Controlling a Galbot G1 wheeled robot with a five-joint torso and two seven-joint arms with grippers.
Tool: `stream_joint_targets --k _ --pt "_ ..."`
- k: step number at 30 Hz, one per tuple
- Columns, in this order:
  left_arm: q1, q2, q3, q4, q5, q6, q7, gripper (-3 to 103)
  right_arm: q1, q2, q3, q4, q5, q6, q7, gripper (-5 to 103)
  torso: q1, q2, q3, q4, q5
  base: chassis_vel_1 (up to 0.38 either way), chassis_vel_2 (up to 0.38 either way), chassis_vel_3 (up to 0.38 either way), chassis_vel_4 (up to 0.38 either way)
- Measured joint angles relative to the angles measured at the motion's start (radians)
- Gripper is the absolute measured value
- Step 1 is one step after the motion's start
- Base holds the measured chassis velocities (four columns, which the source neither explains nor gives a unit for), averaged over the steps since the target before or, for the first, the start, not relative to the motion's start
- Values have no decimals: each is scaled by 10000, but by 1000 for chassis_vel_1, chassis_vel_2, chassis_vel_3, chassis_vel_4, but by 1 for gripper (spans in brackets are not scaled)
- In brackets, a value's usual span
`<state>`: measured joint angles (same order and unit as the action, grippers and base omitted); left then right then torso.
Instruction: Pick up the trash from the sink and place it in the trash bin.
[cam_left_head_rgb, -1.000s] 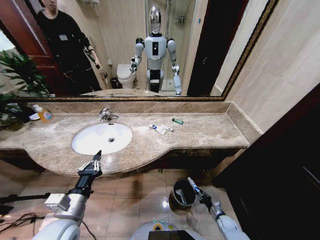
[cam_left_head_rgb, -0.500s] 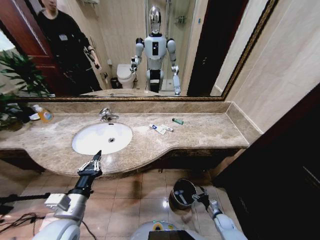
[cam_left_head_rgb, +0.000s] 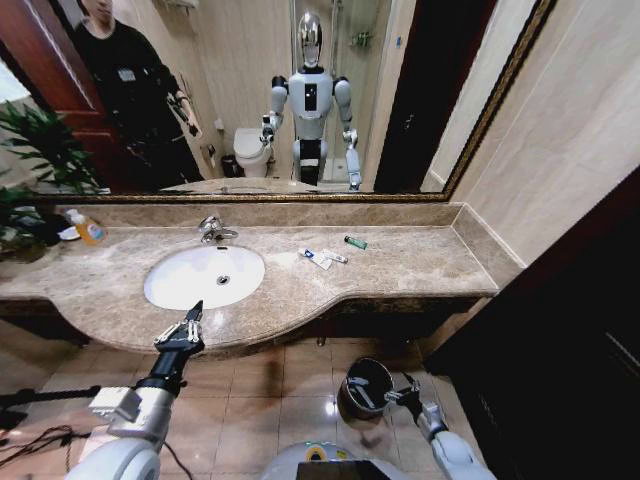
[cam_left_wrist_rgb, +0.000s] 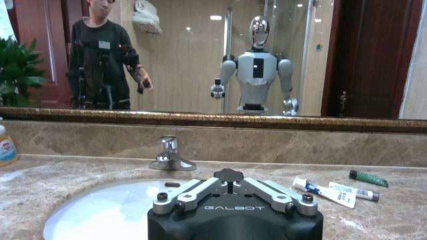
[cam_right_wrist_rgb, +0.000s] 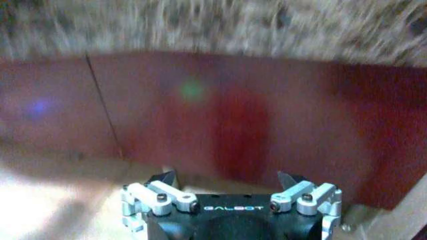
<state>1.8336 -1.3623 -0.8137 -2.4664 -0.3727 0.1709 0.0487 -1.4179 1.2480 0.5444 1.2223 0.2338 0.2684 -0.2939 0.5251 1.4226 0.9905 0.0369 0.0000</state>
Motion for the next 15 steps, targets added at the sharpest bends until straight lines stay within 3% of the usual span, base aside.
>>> stream_joint_targets --k 5,15 --pt "0 0 -1 0 0 0 -1 0 -1384 -249 408 2089 1160 -385 12 100 0 1 0 -2 -2 0 0 0 0" --pt "0 0 0 0 0 0 0 0 -2640 -681 1210 4962 2224 -744 497 100 -1 0 0 -3 0 0 0 0 0"
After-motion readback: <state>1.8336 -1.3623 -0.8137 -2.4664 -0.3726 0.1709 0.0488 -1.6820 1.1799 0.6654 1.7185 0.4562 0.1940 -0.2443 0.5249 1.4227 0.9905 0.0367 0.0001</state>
